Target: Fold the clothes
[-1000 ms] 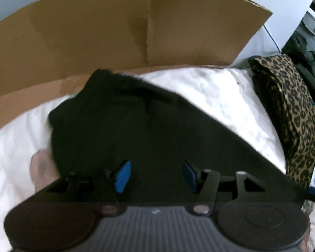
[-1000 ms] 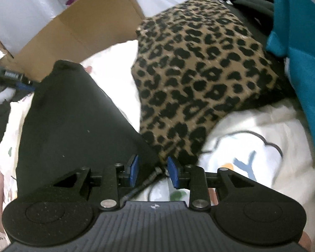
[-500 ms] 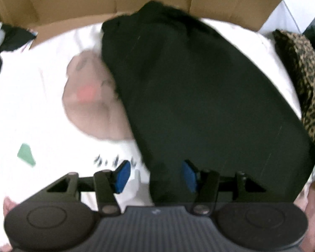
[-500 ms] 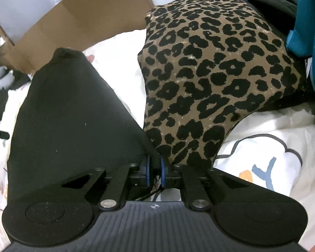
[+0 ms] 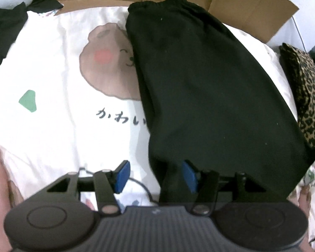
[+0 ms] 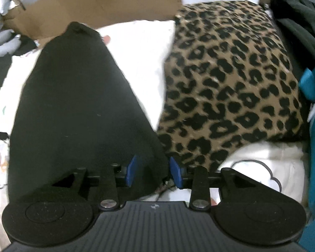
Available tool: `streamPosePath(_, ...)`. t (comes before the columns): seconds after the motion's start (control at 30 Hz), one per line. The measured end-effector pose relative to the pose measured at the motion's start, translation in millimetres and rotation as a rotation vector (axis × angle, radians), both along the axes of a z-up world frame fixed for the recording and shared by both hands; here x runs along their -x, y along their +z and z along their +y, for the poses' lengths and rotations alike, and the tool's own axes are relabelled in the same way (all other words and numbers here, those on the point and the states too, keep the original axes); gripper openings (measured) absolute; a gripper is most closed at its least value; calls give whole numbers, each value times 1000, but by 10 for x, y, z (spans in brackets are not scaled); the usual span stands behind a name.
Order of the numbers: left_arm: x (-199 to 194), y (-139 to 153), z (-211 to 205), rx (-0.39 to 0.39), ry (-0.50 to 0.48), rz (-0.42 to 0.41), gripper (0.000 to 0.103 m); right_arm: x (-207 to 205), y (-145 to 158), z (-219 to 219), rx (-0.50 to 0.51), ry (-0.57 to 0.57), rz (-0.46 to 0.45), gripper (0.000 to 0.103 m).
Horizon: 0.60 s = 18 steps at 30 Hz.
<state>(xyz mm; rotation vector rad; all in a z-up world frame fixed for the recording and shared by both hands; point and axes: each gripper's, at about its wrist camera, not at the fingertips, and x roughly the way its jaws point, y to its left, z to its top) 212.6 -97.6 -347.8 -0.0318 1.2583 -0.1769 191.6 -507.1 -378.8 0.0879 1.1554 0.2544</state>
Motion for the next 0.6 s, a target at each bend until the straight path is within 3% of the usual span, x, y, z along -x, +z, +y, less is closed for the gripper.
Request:
streamPosePath(0.2, 199, 74, 137, 13, 20, -4, 61, 8, 448, 114, -6, 65, 3, 45)
streamPosePath(0.37, 328, 132, 240, 13, -1, -12, 61, -12, 868, 252, 45, 171, 14, 47)
streamPosePath(0.5, 368, 166, 335, 46, 28, 17, 61, -132, 1088, 349, 50, 151, 55, 47)
streamPosePath(0.6, 372, 216, 344, 41, 19, -10, 65, -203, 1264, 514, 87, 156, -1, 47)
